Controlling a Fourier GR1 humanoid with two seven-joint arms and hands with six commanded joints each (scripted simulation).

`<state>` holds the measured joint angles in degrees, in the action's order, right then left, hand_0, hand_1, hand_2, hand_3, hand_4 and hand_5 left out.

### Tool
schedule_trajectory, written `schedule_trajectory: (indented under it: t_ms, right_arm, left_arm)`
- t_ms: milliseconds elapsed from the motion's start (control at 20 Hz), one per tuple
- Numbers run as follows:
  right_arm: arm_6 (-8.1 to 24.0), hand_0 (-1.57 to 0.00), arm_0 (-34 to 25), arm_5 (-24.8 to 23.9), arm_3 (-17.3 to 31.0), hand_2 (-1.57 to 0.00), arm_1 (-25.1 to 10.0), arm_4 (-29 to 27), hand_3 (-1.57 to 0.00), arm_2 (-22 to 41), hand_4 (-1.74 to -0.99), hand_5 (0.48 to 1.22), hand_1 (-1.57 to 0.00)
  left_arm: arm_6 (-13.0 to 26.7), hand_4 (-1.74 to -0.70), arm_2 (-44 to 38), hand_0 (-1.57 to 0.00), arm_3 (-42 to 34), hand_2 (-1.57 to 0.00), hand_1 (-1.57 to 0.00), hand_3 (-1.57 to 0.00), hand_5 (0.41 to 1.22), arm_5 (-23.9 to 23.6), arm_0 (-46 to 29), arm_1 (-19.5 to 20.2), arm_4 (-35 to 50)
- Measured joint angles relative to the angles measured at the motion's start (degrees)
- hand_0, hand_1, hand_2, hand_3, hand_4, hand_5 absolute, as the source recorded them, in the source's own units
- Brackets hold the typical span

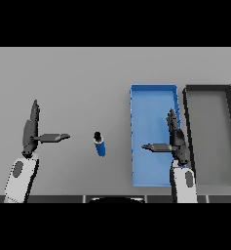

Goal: Pick up the blue pipe and place it into the blue bin.

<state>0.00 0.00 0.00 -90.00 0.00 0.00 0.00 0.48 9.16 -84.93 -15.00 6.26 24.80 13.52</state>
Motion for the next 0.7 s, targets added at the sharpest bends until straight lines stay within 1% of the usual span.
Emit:
schedule_trajectory:
  t_ms: [150, 300, 350, 400, 450, 500, 550, 600, 700]
  right_arm:
    - [0.07, 0.00, -0.13, 0.14, 0.12, 0.00, -0.34, -0.28, 0.00, -0.32, -1.254, 0.598, 0.00]
    - [0.28, 0.00, -0.33, 0.41, 0.42, 0.00, -0.81, -0.47, 0.00, -0.63, -1.254, 0.598, 0.00]
    - [-3.48, 0.00, 2.87, 1.89, -1.37, 0.00, -3.71, 3.19, 0.00, 1.63, -1.255, 0.597, 0.00]
    - [-4.82, 0.00, 4.57, 2.89, -2.91, 0.00, -6.08, 4.92, 0.00, 2.47, -1.251, 0.597, 0.00]
    - [-5.65, 0.00, 6.04, 3.60, -4.46, 0.00, -7.69, 6.40, 0.00, 3.33, -1.249, 0.598, 0.00]
    - [-5.13, 0.00, 6.69, 3.71, -5.54, 0.00, -8.21, 7.47, 0.00, 4.08, -1.244, 0.596, 0.00]
    - [-3.84, 0.00, 6.63, 3.52, -6.00, 0.00, -8.46, 8.30, 0.00, 4.52, -1.241, 0.594, 0.00]
    - [-2.63, 0.00, 6.36, 3.65, -5.96, 0.00, -8.76, 8.54, 0.00, 4.60, -1.236, 0.594, 0.00]
    - [-3.18, 0.00, 6.95, 4.20, -6.51, 0.00, -9.08, 8.46, 0.00, 4.85, -1.226, 0.593, 0.00]
  left_arm:
    - [-0.25, -1.19, 0.23, 0.00, -0.07, 0.00, 0.00, 0.00, 0.605, -0.24, 0.17, -0.29, -0.23]
    - [0.32, -1.19, 0.48, 0.00, 0.42, 0.00, 0.00, 0.00, 0.605, -0.62, 0.75, -0.82, -0.50]
    - [-2.94, -1.19, 1.54, 0.00, 0.30, 0.00, 0.00, 0.00, 0.606, 6.65, -1.07, 2.72, 0.74]
    - [-4.64, -1.19, 1.65, 0.00, -0.33, 0.00, 0.00, 0.00, 0.604, 11.38, -2.41, 5.70, 1.99]
    - [-5.23, -1.19, 1.93, 0.00, -0.15, 0.00, 0.00, 0.00, 0.604, 14.28, -2.64, 7.20, 2.56]
    - [-5.80, -1.19, 1.98, 0.00, -0.14, 0.00, 0.00, 0.00, 0.603, 15.94, -2.49, 8.00, 3.01]
    - [-6.74, -1.18, 2.04, 0.00, -0.23, 0.00, 0.00, 0.00, 0.603, 17.18, -3.47, 8.82, 3.13]
    - [-6.31, -1.17, 2.36, 0.00, -0.19, 0.00, 0.00, 0.00, 0.603, 17.81, -2.89, 8.95, 3.11]
    - [-7.64, -1.16, 3.16, 0.00, -0.35, 0.00, 0.00, 0.00, 0.605, 19.61, -3.12, 9.77, 2.50]
